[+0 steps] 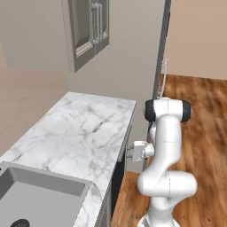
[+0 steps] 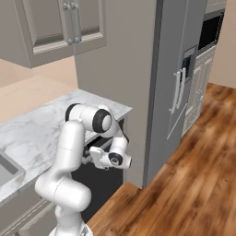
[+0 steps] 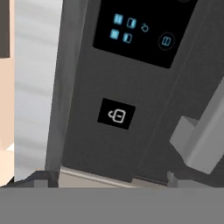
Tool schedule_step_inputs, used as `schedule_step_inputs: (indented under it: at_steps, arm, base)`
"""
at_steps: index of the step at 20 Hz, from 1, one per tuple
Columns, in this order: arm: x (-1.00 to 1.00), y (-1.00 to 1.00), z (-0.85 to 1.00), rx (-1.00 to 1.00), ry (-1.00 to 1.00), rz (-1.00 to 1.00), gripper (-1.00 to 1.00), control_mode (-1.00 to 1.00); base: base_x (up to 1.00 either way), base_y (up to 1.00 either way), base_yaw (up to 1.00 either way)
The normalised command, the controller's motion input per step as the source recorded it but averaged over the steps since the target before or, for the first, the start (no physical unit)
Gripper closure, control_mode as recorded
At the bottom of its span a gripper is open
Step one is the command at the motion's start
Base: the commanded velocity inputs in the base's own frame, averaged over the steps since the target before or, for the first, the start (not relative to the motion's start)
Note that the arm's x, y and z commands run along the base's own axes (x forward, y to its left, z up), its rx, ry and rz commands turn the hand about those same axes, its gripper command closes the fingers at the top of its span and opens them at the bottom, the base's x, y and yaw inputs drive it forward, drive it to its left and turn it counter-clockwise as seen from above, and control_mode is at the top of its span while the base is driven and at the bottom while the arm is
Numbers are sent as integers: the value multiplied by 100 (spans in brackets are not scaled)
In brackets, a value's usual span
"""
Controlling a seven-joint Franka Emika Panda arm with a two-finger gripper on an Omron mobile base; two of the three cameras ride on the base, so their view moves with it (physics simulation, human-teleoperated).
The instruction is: Open the dishwasher door and pull out the top rack.
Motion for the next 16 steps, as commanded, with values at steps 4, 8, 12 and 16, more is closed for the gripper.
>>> schedule_step_inputs:
  at_steps: [4, 8, 12, 16]
  arm:
    - [0, 1, -17, 0, -2, 0, -100, -100]
    - [0, 0, -19, 0, 0, -1, -100, -100]
    - [2, 0, -22, 0, 0, -3, -100, -100]
    - [8, 0, -19, 0, 0, -4, -100, -100]
  base:
    - [0, 0, 0]
    - [0, 0, 0]
    - [0, 0, 0]
    - [0, 0, 0]
